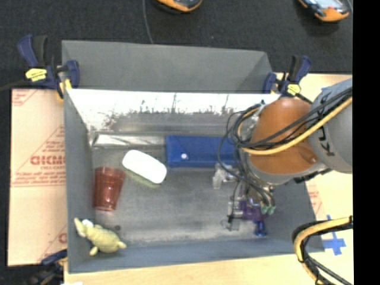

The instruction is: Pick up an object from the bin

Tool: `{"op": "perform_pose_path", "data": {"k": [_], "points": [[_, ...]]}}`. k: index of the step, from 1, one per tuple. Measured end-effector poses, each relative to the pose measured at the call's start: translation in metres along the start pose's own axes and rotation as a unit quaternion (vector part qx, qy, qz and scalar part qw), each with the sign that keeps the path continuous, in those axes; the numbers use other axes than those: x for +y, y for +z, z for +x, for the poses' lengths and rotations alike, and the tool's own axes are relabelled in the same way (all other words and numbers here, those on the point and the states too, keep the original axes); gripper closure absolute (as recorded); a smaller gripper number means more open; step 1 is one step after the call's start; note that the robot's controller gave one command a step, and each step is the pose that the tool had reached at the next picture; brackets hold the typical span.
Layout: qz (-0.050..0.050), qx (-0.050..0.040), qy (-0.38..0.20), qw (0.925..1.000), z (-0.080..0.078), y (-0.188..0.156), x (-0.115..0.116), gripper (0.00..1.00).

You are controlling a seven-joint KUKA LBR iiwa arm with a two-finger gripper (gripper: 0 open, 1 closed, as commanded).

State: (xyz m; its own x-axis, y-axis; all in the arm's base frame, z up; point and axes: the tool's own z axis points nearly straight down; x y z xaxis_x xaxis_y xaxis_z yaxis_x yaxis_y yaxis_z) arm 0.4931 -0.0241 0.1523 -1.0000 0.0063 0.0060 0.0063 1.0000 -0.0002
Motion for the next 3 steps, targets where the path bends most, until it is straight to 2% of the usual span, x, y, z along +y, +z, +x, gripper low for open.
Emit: {"op": "perform_pose_path", "data": {"k": [1,2,3], "points": [[0.0,-0.0039,0.0,1.0,-0.002,-0.004,0.0,0.0],[-0.001,-0.0035,-0.08,0.9968,-0.028,-0.001,-0.033,0.0],[0.0,-0.0046,-0.077,0.997,-0.033,-0.009,-0.065,0.0]]}}
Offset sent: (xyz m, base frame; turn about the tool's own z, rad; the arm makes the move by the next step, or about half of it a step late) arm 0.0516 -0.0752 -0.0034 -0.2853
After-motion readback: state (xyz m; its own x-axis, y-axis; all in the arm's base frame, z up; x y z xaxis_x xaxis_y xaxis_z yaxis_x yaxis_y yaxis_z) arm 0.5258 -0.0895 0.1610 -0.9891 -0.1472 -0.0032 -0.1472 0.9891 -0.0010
